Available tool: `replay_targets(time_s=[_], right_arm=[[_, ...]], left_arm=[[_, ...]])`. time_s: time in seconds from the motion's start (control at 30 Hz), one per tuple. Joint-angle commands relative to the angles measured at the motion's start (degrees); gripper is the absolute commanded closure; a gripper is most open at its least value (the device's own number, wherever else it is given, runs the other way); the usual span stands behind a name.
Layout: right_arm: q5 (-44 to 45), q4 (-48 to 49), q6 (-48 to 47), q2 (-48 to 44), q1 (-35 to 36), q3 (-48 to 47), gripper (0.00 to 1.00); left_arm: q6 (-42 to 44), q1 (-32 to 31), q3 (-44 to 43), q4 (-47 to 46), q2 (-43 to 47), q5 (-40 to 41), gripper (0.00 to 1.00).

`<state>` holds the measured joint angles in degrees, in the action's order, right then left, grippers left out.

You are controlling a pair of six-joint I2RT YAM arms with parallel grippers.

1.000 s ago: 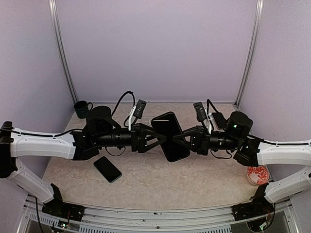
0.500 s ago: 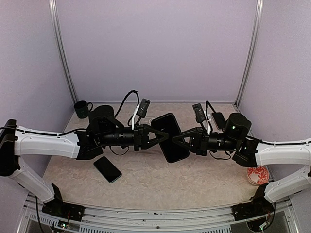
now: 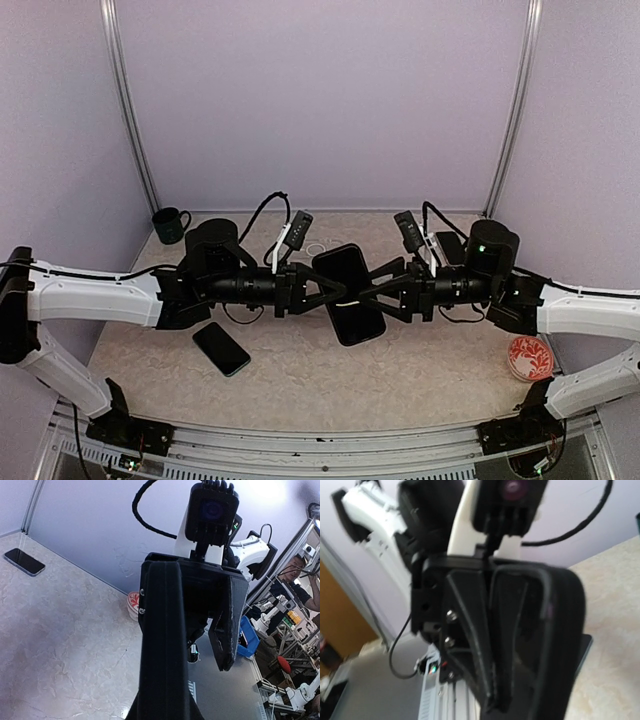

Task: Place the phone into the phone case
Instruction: Press the phone onto the phone case.

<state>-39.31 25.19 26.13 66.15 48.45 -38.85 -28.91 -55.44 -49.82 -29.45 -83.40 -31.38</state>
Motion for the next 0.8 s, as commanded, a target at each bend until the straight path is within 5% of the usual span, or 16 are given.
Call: replay_targets(time_s=[0.0,0.17,0.47,0.77], right_arm=[[-8.1,-8.8,-6.4,-1.8,-0.8,-3.9,0.46],[-12.6,-10.4,-6.6,0.3,-1.3,-5.0,0.52],[-18.7,-8.3,-5.4,1.9,-2.1,-5.1,0.92],[-24.4,-5.0,-4.2,0.6,-2.9,-3.3,0.98]], left_arm=[[2.8,-0.2,0.7,1.7,3.7,-1.8,1.0],[4.0,-0.1,1.3,2.9,5.7,-3.7,1.0],[5.0,-0.2,1.7,4.4,7.2,-4.6,1.0],[5.8,-0.1,2.3,5.1,7.7,-4.8,1.0]])
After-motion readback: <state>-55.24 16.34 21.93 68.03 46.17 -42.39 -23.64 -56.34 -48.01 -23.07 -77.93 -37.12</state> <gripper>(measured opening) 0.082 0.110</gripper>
